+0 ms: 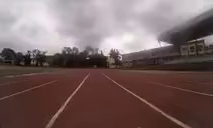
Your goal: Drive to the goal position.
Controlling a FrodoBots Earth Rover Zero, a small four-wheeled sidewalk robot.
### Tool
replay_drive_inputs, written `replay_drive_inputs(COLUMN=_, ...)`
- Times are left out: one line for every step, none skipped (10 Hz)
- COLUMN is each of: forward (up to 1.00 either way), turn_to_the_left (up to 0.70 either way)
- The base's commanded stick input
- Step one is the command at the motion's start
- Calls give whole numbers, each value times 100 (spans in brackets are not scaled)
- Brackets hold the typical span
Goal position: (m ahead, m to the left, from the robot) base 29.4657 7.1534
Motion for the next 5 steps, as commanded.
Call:
replay_drive_inputs(forward=70, turn_to_the_left=0)
replay_drive_inputs(forward=70, turn_to_the_left=0)
replay_drive_inputs(forward=70, turn_to_the_left=0)
replay_drive_inputs(forward=70, turn_to_the_left=0)
replay_drive_inputs(forward=70, turn_to_the_left=0)
